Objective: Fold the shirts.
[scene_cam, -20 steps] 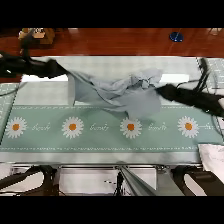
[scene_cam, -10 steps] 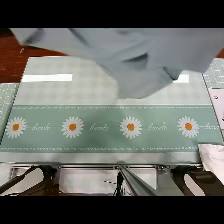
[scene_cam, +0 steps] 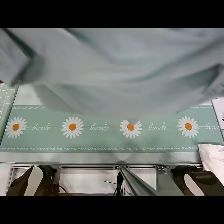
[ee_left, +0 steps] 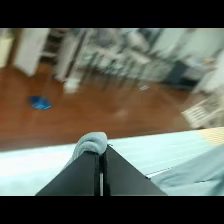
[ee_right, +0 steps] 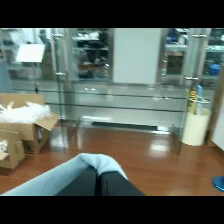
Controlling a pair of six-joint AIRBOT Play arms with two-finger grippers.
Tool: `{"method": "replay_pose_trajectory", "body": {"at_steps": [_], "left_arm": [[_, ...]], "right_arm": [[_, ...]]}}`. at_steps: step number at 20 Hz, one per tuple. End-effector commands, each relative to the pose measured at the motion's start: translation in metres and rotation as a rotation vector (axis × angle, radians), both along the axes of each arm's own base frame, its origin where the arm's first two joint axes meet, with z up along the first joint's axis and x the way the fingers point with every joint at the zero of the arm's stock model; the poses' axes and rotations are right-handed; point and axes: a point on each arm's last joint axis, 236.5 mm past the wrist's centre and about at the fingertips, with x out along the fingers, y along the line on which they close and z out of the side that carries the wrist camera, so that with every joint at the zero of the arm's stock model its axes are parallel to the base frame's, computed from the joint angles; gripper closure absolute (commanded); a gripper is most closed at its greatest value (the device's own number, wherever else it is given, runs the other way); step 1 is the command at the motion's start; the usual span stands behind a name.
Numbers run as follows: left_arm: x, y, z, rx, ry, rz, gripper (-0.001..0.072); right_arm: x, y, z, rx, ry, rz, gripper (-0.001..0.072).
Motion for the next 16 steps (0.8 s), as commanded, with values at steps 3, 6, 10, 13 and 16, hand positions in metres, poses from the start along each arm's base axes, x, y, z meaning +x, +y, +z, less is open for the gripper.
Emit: {"method": "replay_pose_trajectory", "body": {"at_steps": [3, 6, 10, 13, 16], "left_arm": [[-0.057, -0.013, -0.056, 0.230, 0.146, 0.228, 0.0687], [-0.075, 0.000, -0.090, 0.319, 0.261, 0.320, 0.0687], [-0.079, 0.011, -0.127, 0.328, 0.407, 0.319, 0.0687], [-0.063, 0.025, -0.165, 0.251, 0.538, 0.287, 0.0687], [-0.046, 0.034, -0.211, 0.136, 0.678, 0.227, 0.0687]], "right_arm": [[-0.042, -0.020, -0.017, -0.042, 0.062, -0.081, 0.0689], [-0.039, -0.034, -0.058, -0.089, 0.235, -0.135, 0.0689], [-0.015, -0.038, -0.140, -0.203, 0.618, -0.122, 0.0689], [0.040, -0.025, -0.179, -0.243, 0.785, -0.042, 0.0689], [0.116, -0.007, -0.205, -0.229, 0.819, 0.031, 0.0689]]}}
